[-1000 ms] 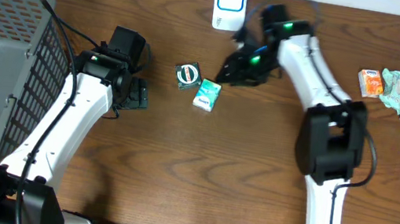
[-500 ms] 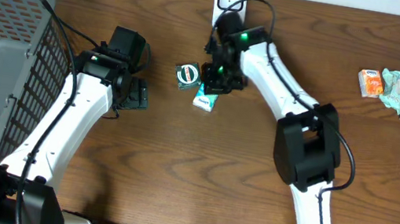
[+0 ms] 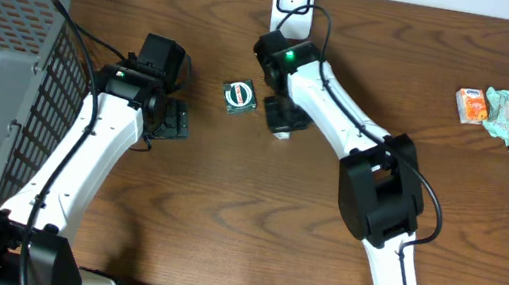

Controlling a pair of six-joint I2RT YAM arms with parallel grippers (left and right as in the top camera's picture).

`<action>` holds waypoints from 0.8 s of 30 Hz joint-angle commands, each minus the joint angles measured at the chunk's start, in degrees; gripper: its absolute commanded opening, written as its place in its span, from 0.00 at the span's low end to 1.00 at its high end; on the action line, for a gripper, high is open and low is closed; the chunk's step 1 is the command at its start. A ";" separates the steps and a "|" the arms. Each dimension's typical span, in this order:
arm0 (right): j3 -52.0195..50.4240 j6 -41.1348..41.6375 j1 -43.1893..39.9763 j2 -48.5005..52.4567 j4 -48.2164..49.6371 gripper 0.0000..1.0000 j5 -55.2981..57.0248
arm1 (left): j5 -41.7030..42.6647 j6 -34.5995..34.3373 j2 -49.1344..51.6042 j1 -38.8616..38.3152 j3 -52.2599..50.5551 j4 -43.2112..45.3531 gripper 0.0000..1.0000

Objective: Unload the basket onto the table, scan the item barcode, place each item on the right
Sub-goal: 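Grasp the teal tissue pack with the right gripper and lift it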

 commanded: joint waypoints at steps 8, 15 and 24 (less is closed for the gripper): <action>12.35 -3.26 -2.45 -2.29 -5.62 0.06 0.55 | -0.50 -0.28 -0.74 0.28 0.22 -0.26 0.98; 11.41 -4.15 -2.86 -2.16 -5.62 0.27 -1.07 | -0.50 -0.28 -0.74 0.28 0.22 -0.26 0.98; 4.52 -4.20 -7.23 -2.14 -1.60 0.33 -8.57 | -0.50 -0.28 -0.74 0.28 0.22 -0.26 0.98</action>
